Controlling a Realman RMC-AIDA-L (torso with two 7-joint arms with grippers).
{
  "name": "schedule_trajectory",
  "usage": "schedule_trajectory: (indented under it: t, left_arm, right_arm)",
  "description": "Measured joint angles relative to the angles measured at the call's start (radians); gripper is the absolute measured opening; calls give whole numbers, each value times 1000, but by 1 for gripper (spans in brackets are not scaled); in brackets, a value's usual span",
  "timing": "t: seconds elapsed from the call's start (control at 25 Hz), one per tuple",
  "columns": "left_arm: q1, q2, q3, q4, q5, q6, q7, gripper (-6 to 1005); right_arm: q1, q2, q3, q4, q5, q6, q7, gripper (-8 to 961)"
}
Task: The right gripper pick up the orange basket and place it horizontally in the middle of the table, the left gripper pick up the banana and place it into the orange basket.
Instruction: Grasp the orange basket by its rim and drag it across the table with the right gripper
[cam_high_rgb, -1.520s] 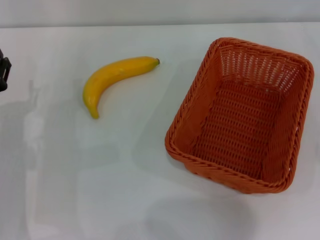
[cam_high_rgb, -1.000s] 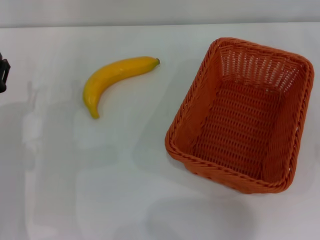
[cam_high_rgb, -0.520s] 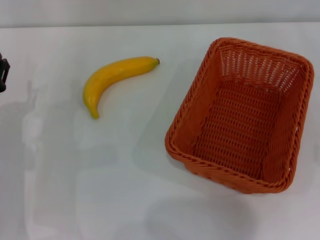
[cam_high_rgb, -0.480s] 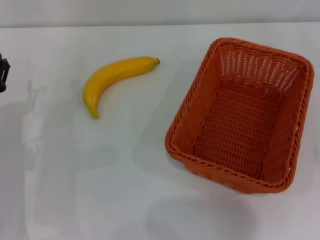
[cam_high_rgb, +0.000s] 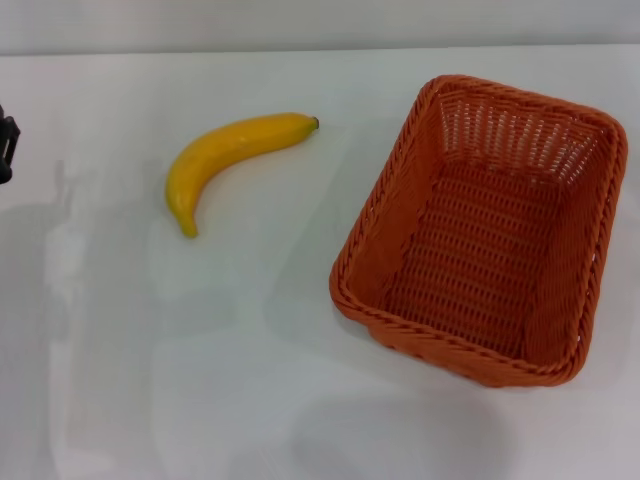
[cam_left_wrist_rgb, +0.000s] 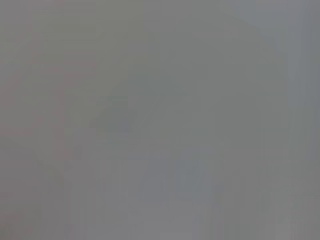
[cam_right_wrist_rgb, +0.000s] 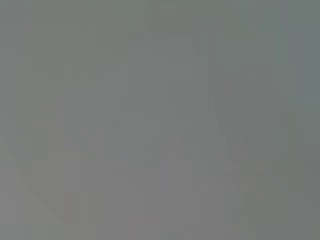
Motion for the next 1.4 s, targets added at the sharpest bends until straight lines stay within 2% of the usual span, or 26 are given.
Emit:
schedule_trajectory:
  t: [0.04,0.12,0.16,0.28,0.4,0.48,0.72,0.84,1.0,1.08,1.2,1.32,1.4]
  left_arm:
    - [0,0,0,1,0,0,0,879]
    - [0,1,0,3,0,0,0,879]
    - [-1,1,0,4,0,0,0,879]
    - [-2,1,0,5,12,0,-1,879]
    - [-5,1,0,5,23,0,-1,879]
    - [-6,1,0,5,24,-1,-1,879]
    - [-10,1,0,5,42,-6,-2,879]
    - [-12,1,0,5,47,-16,-2,879]
    - [-17,1,0,3,48,-24,2,879]
    - [-18,1,0,4,51,-25,5,879]
    - [-19,1,0,5,66,-26,6,880]
    - [-20,1,0,5,73,-28,6,880]
    - [-20,1,0,5,74,-30,6,880]
  right_arm:
    - [4,-34,-59,0,0,-7,87,844]
    - [15,-84,-153,-1,0,-20,216,844]
    - [25,-122,-223,-1,-1,-31,304,844]
    - [67,-202,-358,-16,-43,-67,473,843]
    - [121,-249,-397,-47,-172,-101,593,843]
    - [178,-275,-395,-77,-344,-133,684,843]
    - [355,-332,-401,-91,-696,-208,846,843]
    - [431,-348,-403,-103,-836,-247,900,844]
    - [514,-350,-405,-162,-987,-325,972,844]
    - [578,-337,-405,-213,-1094,-388,1019,844]
    - [611,-325,-405,-234,-1148,-411,1036,843]
    - [656,-294,-406,-256,-1242,-428,1049,843]
    - [676,-264,-407,-275,-1286,-423,1051,843]
